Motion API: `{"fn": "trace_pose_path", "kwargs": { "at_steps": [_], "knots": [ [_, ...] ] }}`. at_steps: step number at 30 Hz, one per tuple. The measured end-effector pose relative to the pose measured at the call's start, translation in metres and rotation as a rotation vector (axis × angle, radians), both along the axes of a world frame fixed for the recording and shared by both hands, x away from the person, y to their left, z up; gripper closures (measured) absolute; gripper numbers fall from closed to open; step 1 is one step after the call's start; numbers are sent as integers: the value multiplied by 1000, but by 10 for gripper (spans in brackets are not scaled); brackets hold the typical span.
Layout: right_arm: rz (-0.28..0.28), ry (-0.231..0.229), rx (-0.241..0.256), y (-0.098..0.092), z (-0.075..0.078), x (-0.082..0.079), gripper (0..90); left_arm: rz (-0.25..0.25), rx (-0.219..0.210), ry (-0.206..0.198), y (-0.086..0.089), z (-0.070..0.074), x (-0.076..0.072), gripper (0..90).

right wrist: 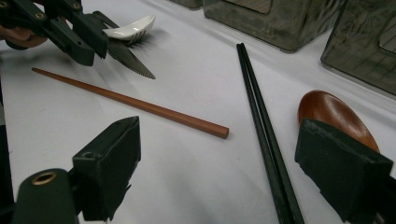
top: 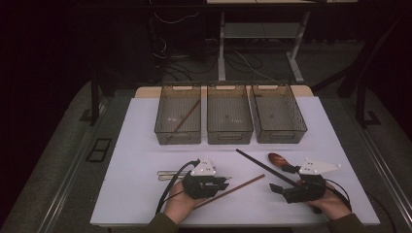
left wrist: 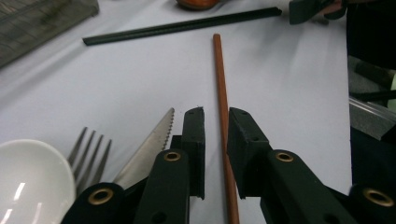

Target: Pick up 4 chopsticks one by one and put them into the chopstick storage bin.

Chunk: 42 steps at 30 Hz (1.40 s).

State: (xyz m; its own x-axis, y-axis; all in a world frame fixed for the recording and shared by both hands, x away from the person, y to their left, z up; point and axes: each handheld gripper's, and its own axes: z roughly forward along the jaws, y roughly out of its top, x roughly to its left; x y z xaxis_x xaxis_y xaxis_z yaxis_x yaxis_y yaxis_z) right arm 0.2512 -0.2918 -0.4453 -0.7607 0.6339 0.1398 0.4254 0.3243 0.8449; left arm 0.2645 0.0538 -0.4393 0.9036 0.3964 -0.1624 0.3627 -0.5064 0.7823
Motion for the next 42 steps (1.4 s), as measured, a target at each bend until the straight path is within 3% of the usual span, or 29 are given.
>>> {"fn": "trace_pose_path", "kwargs": {
  "at_steps": [5, 10, 15, 24, 33, 42],
  "knots": [
    [3, -1, 0, 0, 0, 0, 140, -20, 18, 29, -5, -5, -1, 774],
    [1, 0, 0, 0, 0, 0, 140, -30, 43, 33, -11, -9, -2, 780],
    [4, 1, 0, 1, 0, 0, 140, -50, 89, 17, -16, -13, -4, 795],
    [4, 1, -2, 1, 0, 0, 140, -61, 116, -23, -18, -13, -6, 830],
    [5, -3, -1, 0, 0, 0, 140, -59, 115, -19, -18, -12, -5, 838],
    [6, 1, -1, 1, 0, 0, 140, -56, 82, -25, -14, -4, -4, 838]
  ]
}}
